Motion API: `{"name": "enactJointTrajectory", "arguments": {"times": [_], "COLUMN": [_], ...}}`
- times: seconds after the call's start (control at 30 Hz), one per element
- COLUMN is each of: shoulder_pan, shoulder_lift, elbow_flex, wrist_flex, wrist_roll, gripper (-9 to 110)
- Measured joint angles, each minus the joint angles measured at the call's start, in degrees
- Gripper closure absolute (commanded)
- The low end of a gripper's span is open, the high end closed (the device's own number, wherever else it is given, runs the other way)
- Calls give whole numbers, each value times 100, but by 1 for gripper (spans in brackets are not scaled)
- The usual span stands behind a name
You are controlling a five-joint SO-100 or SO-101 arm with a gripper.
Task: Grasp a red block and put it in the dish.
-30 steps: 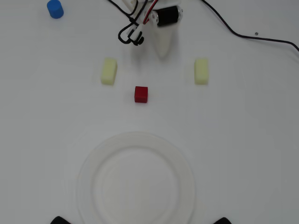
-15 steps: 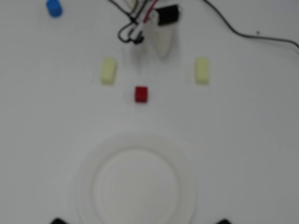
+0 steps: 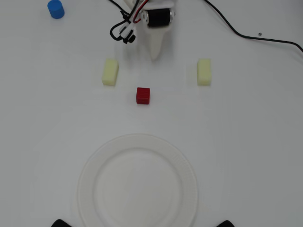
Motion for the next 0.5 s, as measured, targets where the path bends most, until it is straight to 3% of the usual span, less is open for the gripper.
{"name": "enactJointTrajectory", "arguments": {"times": [0.23,0.5], "shoulder_pan": [-79,-132], "shoulder_lift": [-2988,-5766], "elbow_flex": [-2549,-4755], "wrist_flex": [413,650], "wrist_roll": [18,-193], "gripper": [100,73]}}
